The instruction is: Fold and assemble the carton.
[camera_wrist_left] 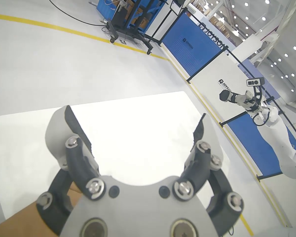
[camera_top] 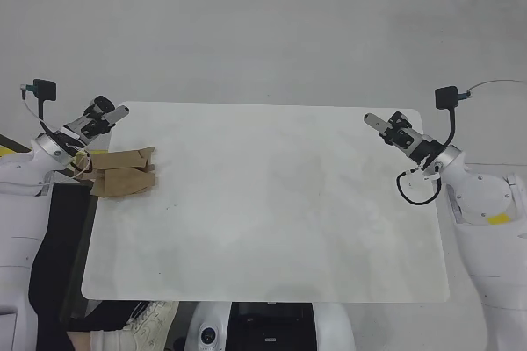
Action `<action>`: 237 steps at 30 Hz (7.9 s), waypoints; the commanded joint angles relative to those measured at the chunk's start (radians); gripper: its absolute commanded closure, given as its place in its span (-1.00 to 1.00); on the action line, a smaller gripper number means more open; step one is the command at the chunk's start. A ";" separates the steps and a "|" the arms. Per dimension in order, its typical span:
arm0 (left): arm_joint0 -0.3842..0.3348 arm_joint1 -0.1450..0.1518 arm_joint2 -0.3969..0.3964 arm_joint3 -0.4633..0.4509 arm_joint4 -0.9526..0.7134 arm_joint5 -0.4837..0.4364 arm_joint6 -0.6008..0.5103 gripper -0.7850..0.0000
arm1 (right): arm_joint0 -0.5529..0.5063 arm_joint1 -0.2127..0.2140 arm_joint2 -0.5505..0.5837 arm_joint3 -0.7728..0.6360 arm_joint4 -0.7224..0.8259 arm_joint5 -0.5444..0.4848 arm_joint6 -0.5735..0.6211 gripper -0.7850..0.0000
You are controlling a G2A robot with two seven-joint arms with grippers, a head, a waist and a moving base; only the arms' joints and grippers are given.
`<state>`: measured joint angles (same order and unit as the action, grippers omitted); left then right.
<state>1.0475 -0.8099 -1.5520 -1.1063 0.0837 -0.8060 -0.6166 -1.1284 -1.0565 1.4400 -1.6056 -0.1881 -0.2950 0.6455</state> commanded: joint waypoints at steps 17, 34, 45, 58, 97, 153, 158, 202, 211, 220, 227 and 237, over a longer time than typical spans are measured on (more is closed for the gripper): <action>-0.114 0.042 -0.100 0.267 -0.399 0.318 -0.481 -1.00 | 0.000 0.000 0.000 0.000 0.000 0.000 0.000 -1.00; -0.268 0.066 -0.037 0.505 -0.067 0.365 -0.306 -1.00 | 0.000 0.000 0.000 0.000 0.000 0.000 0.000 -1.00; -0.369 0.053 0.060 0.632 0.114 0.479 -0.206 -1.00 | 0.000 0.000 0.000 0.000 0.000 0.000 0.000 -1.00; -0.469 0.025 0.195 0.757 0.328 0.551 -0.241 -1.00 | 0.000 0.000 0.000 0.000 0.000 0.000 0.000 -1.00; -0.588 0.037 0.150 0.884 0.132 0.316 -0.500 1.00 | 0.000 0.000 0.000 0.000 0.000 0.000 0.000 -1.00; -0.558 -0.226 0.491 0.108 -0.399 0.560 -0.647 1.00 | 0.000 0.000 0.000 0.000 0.000 0.000 0.000 -1.00; -0.508 -0.213 0.463 -0.015 -0.439 0.606 -0.691 1.00 | 0.000 0.000 0.000 0.000 0.000 0.000 0.000 -1.00; -0.446 -0.219 0.473 -0.049 -0.557 0.545 -0.732 1.00 | 0.020 -0.005 -0.085 0.044 0.098 -0.019 0.166 -1.00; -0.497 -0.258 0.561 0.068 -0.641 0.470 -0.813 1.00 | 0.080 -0.015 -0.177 0.124 0.320 -0.031 0.396 -1.00; -0.537 -0.283 0.600 0.131 -0.709 0.455 -0.853 1.00 | 0.129 -0.027 -0.247 0.194 0.429 -0.089 0.487 -1.00; -0.541 -0.283 0.601 0.141 -0.706 0.454 -0.852 1.00 | 0.135 -0.027 -0.250 0.199 0.435 -0.099 0.490 -1.00; -0.500 -0.275 0.583 0.075 -0.691 0.501 -0.814 1.00 | 0.123 -0.033 -0.281 0.196 0.430 -0.088 0.447 -1.00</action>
<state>0.5419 -1.0866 -0.9646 -1.0228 -0.6064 -0.3097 -1.4293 -1.0070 -1.0883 1.1649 -1.4147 0.2331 -0.3766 1.0924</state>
